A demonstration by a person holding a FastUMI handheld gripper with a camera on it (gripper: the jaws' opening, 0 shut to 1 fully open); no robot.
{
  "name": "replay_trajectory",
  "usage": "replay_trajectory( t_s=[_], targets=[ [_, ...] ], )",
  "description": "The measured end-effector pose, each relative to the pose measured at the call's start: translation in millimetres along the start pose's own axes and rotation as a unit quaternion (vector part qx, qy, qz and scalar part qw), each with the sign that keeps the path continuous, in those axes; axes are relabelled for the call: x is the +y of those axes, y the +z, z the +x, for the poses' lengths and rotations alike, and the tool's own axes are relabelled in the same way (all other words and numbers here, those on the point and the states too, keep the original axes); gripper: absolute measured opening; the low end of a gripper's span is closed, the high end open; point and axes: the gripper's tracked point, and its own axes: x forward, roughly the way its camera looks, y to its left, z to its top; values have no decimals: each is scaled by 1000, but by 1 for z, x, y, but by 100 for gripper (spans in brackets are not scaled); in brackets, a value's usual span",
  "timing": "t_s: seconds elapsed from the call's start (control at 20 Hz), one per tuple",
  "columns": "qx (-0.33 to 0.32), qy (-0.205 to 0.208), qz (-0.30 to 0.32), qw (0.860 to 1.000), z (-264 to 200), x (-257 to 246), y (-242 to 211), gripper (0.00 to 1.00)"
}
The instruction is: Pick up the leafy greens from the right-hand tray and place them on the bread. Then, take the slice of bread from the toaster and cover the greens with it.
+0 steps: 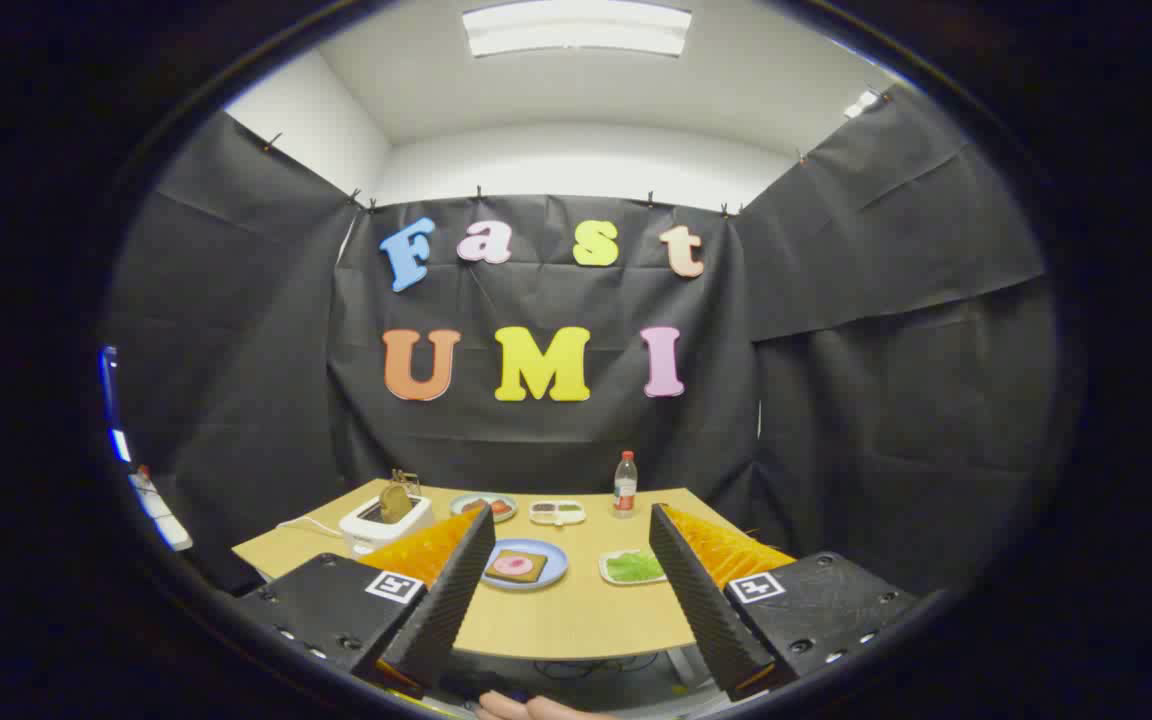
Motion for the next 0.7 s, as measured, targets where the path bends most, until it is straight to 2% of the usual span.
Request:
replay_trajectory(
  t_s=[0.7],
  targets=[
    [0, 9, -4, 1000, -3, 0, 0, 95]
  ],
)
